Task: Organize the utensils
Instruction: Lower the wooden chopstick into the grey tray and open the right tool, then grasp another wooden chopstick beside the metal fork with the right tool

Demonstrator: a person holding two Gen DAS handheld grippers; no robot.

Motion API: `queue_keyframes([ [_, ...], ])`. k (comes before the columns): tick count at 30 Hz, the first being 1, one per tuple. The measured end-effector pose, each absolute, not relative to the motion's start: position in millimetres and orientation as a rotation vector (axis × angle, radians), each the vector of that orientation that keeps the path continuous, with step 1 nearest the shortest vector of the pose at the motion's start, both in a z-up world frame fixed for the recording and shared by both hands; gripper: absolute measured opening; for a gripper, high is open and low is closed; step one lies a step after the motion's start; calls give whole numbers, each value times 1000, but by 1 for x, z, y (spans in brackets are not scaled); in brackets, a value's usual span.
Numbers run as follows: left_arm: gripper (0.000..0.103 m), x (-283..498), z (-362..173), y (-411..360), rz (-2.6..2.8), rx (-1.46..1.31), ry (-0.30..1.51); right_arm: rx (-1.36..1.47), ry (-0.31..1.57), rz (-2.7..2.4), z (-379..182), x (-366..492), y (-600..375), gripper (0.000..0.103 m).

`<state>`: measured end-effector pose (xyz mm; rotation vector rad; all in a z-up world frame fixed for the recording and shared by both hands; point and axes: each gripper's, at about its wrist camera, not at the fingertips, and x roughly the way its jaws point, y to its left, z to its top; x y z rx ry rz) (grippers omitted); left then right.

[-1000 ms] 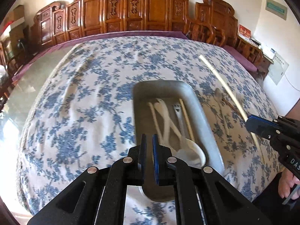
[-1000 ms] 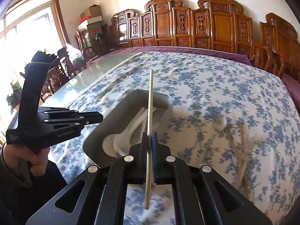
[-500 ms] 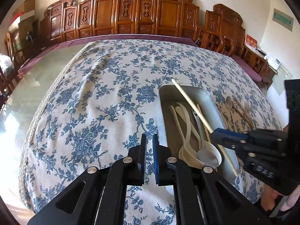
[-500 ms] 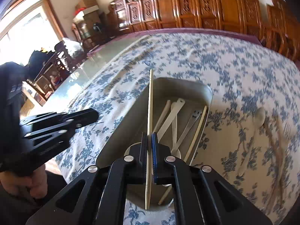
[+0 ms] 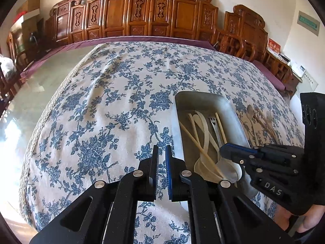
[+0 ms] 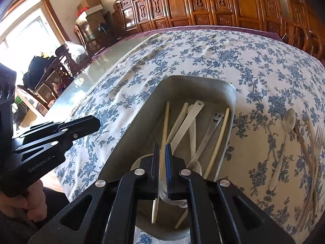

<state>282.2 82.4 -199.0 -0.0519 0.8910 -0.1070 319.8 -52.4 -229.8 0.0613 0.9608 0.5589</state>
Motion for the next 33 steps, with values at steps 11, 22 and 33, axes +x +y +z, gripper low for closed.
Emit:
queue_keyframes([
  [11, 7, 281, -197, 63, -142, -39, 877, -3, 855, 505, -198, 296, -121, 8],
  [22, 47, 276, -190, 16, -212, -15, 842, -83, 889, 241, -218, 313, -243, 8],
  [33, 51, 270, -196, -17, -243, 26, 836, -66, 973, 199, -267, 335, -258, 8],
])
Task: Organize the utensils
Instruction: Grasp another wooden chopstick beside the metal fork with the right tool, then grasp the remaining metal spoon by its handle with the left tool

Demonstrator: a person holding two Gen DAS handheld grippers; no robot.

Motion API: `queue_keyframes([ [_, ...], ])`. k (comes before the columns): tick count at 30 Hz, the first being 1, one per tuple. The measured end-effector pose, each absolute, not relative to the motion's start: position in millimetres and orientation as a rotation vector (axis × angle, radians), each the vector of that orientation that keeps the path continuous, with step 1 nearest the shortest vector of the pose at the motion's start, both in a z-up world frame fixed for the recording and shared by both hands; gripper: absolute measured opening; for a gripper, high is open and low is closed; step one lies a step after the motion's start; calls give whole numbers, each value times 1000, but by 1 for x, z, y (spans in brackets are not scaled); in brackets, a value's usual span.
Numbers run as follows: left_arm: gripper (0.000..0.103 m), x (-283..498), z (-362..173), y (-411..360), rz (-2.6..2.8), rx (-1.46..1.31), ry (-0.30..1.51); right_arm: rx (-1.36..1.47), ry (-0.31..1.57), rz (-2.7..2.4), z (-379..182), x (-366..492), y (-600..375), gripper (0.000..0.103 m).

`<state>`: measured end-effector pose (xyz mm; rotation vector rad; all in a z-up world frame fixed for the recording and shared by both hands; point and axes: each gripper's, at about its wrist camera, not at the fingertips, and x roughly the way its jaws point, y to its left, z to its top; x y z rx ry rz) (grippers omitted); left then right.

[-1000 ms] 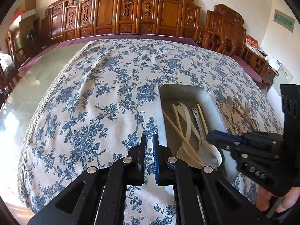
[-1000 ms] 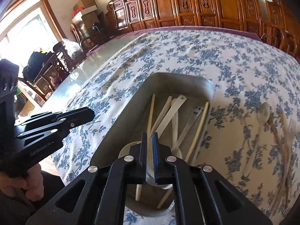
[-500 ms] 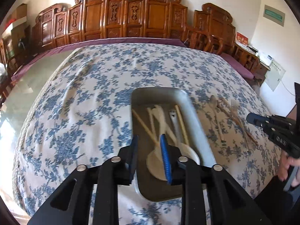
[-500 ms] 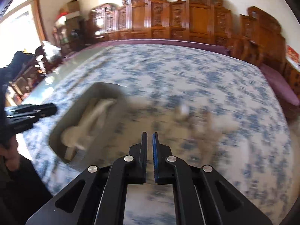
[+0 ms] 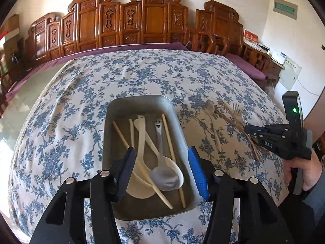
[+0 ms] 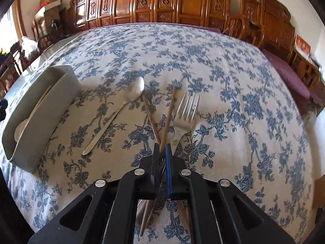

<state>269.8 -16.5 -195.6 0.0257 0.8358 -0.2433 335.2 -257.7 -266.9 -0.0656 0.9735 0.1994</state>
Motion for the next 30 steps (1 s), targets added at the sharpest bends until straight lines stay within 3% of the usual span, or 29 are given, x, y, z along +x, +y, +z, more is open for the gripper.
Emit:
queue_keyframes([
  [12, 51, 266, -197, -31, -257, 55, 841, -126, 984, 183, -271, 342, -242, 10],
  [17, 51, 266, -195, -36, -249, 76, 841, -77, 985, 184, -270, 342, -250, 6],
  [30, 51, 284, -181, -86, -311, 141, 853, 24, 844, 135, -240, 326, -292, 6],
])
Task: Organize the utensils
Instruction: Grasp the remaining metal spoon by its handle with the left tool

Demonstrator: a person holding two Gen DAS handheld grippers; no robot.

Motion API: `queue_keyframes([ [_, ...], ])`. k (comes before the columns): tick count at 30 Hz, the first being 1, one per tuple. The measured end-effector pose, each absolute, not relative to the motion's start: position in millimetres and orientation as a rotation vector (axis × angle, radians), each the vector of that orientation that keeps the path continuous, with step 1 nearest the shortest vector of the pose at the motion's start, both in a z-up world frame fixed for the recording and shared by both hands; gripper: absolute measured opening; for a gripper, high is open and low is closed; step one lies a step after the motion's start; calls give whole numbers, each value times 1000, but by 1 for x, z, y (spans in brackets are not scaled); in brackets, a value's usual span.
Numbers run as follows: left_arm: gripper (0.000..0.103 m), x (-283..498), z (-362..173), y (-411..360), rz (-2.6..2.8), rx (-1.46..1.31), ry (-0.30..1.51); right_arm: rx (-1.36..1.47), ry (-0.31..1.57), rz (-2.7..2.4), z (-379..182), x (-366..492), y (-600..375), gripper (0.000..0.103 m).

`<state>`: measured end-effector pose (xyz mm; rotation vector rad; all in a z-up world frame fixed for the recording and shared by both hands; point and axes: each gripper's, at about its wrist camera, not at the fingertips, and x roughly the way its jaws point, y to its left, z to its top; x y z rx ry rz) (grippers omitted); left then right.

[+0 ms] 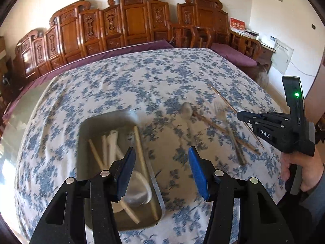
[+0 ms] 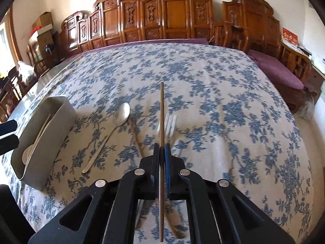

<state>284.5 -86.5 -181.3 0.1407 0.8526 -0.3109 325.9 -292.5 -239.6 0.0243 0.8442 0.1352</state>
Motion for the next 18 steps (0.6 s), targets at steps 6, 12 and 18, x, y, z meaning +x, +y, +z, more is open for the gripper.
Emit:
queue_keyframes([
  [6, 48, 318, -192, -119, -346, 139, 908, 53, 841, 129, -241, 325, -308, 6],
  [12, 48, 355, -216, -150, -339, 170, 988, 109, 852, 150, -245, 326, -319, 6],
  [18, 43, 388, -247, -170, -318, 185, 1093, 158, 846, 170, -244, 327, -323, 6],
])
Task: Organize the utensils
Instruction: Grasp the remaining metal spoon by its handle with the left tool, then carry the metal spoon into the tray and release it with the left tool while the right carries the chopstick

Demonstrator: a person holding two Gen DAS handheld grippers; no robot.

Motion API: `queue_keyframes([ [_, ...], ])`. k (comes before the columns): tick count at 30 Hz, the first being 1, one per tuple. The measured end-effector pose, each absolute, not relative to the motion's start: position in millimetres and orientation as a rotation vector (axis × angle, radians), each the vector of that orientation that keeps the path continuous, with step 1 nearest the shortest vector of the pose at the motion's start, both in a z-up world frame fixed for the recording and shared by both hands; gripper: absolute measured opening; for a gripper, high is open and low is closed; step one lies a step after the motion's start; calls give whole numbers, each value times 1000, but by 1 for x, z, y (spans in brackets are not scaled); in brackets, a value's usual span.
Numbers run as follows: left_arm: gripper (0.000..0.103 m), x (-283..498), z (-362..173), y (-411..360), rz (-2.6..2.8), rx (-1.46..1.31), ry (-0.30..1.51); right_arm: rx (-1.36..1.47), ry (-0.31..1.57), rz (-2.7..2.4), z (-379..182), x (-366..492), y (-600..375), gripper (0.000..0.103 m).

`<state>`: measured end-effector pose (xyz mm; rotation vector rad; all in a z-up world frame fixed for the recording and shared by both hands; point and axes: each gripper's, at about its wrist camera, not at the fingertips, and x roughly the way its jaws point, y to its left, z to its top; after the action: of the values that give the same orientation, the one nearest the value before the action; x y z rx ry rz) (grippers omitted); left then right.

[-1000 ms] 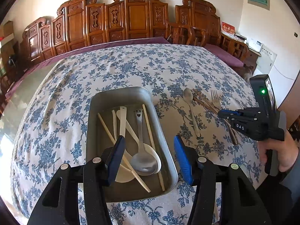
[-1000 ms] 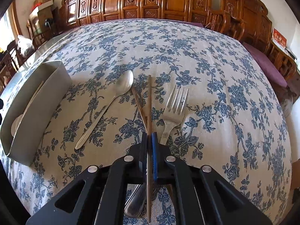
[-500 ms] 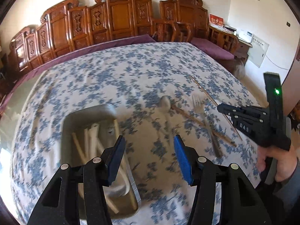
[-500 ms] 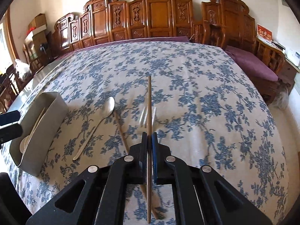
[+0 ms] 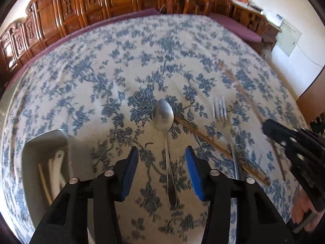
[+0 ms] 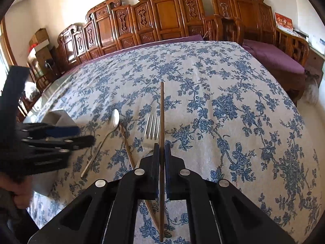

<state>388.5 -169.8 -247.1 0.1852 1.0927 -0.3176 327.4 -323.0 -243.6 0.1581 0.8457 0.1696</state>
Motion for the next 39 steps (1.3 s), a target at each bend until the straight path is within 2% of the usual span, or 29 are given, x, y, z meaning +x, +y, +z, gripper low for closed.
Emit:
queue_keyframes([
  [9, 42, 423, -268, -185, -278, 198, 1161, 188, 848, 189, -244, 329, -326, 6],
  [17, 41, 445, -270, -193, -262, 186, 1146, 209, 843, 198, -243, 329, -329, 6],
  [20, 29, 447, -270, -194, -264, 185, 1144, 209, 842, 201, -243, 329, -328, 6],
  [24, 27, 444, -270, -195, -268, 198, 1139, 205, 839, 203, -243, 329, -327, 6],
  [31, 26, 415, -245, -187, -308, 186, 1069, 188, 834, 209, -240, 326, -321, 6],
  [39, 26, 387, -192, -173, -333, 169, 964, 167, 818, 219, -233, 323, -313, 6],
])
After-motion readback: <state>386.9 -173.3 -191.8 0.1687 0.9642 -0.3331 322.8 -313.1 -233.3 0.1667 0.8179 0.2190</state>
